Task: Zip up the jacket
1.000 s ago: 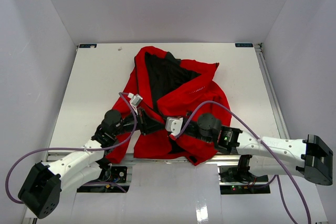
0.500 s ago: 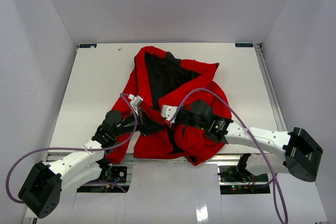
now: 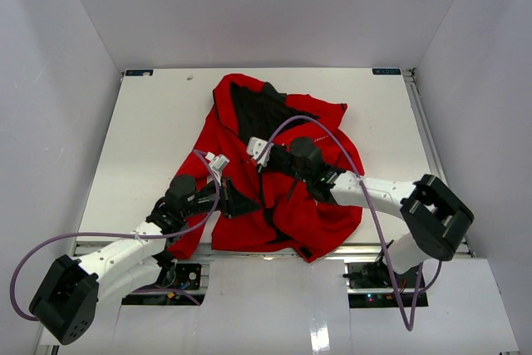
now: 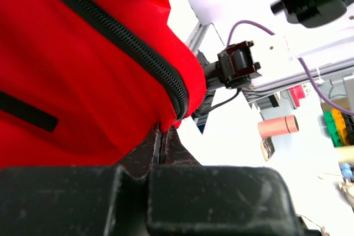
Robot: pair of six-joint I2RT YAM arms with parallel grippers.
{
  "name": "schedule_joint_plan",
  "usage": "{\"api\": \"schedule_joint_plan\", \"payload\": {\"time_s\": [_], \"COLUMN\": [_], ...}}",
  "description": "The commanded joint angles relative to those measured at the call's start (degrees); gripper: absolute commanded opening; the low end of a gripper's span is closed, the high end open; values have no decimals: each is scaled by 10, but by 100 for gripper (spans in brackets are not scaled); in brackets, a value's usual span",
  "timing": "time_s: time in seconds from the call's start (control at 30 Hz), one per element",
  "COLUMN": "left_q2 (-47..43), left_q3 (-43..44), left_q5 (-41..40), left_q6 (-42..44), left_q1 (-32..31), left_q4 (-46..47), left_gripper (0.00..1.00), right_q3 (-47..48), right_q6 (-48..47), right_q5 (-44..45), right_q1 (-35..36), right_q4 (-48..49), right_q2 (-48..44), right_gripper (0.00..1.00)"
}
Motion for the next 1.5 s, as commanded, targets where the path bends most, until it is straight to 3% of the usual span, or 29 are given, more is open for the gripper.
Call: {"api": "schedule_joint_plan", "payload": {"time_s": [0.0,0.63,0.73,0.8,0.83,0.93,0.97,1.1,1.17,1.27,1.47], "left_q2": [-3,-4,10,17,20,17,15,2,-18,-49,-60], "left_q3": [-7,-8,3,8,11,6,0,-23,-22,-3,51], "left_q5": [13,-31,-41,-47,-48,-63,-72,-99,-123,-189,-321], "left_q6": [14,32,38,42,42,35,30,25,29,29,28], "left_q1": [-8,-8,-8,-8,-9,-9,-9,-9,-9,-9,-9], "left_q4": [-34,-56,-64,-63,-60,-59,-60,-60,-78,-133,-217], "left_gripper": [0,0,6,15,12,12,16,65,71,78,86], "right_q3": [48,163,142,118,112,144,183,270,264,256,336], "right_q6": [2,30,35,39,47,74,89,174,207,226,305], "right_q5": [36,-62,-87,-108,-109,-133,-142,-126,-121,-96,-65], "right_q1": [-46,-148,-149,-149,-149,-150,-150,-150,-150,-150,-145], "right_q4": [139,152,154,158,160,59,9,-142,-132,-148,-273], "right_q2": [33,99,87,74,70,72,79,118,116,120,179], "right_gripper": [8,8,8,8,8,9,11,29,32,45,52]}}
